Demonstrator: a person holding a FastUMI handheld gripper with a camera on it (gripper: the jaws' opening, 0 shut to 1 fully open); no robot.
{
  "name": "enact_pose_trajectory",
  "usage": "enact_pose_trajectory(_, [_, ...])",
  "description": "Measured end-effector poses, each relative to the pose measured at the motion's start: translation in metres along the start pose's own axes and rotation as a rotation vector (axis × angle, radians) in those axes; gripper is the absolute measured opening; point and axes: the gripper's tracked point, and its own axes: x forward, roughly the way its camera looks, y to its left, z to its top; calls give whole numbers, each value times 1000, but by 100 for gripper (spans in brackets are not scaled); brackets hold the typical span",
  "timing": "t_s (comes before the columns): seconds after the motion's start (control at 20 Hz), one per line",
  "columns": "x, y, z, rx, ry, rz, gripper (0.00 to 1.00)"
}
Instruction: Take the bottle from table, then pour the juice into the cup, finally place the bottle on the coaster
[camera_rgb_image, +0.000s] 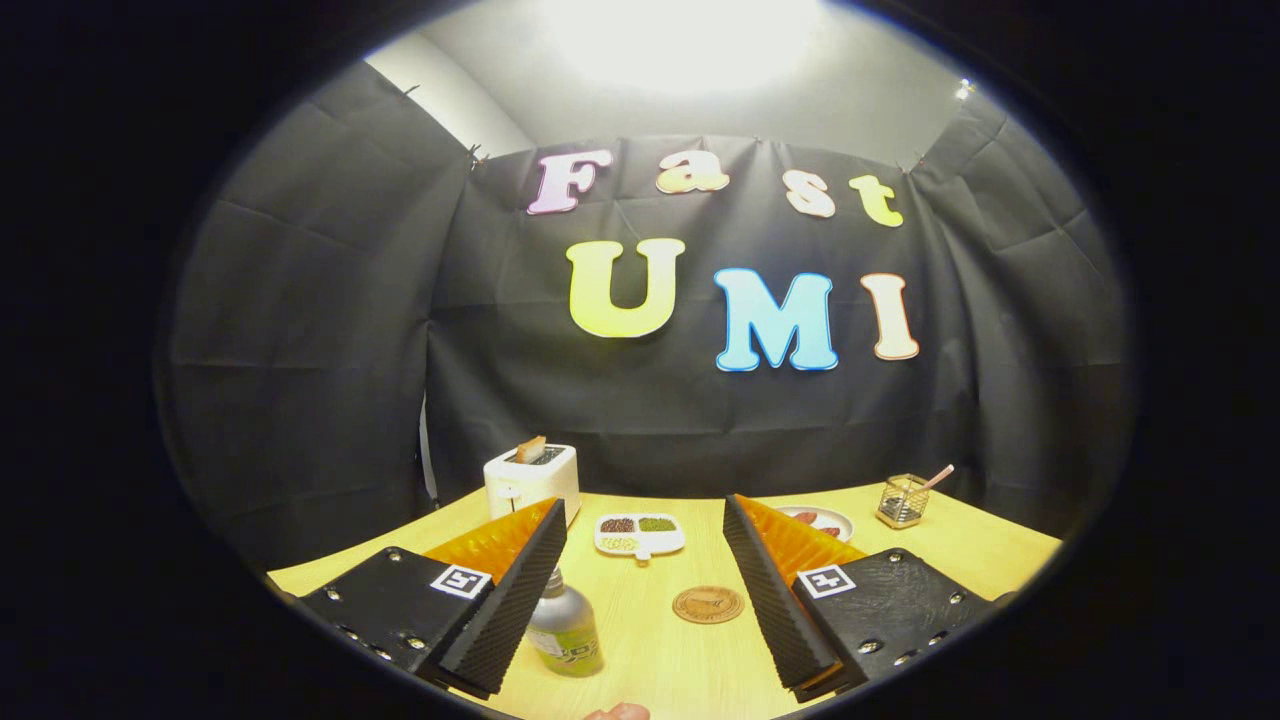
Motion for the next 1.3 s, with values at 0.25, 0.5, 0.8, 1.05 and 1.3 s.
enact_pose_trajectory(0.25, [12,24,-24,-35,39,37,96])
enact_pose_trajectory(0.5, [25,48,-48,-26,75,59,96])
enact_pose_trajectory(0.8, [34,62,-87,-3,151,51,96])
enact_pose_trajectory(1.05, [36,68,-122,-5,226,46,96])
enact_pose_trajectory(1.3, [38,71,-151,4,291,31,96])
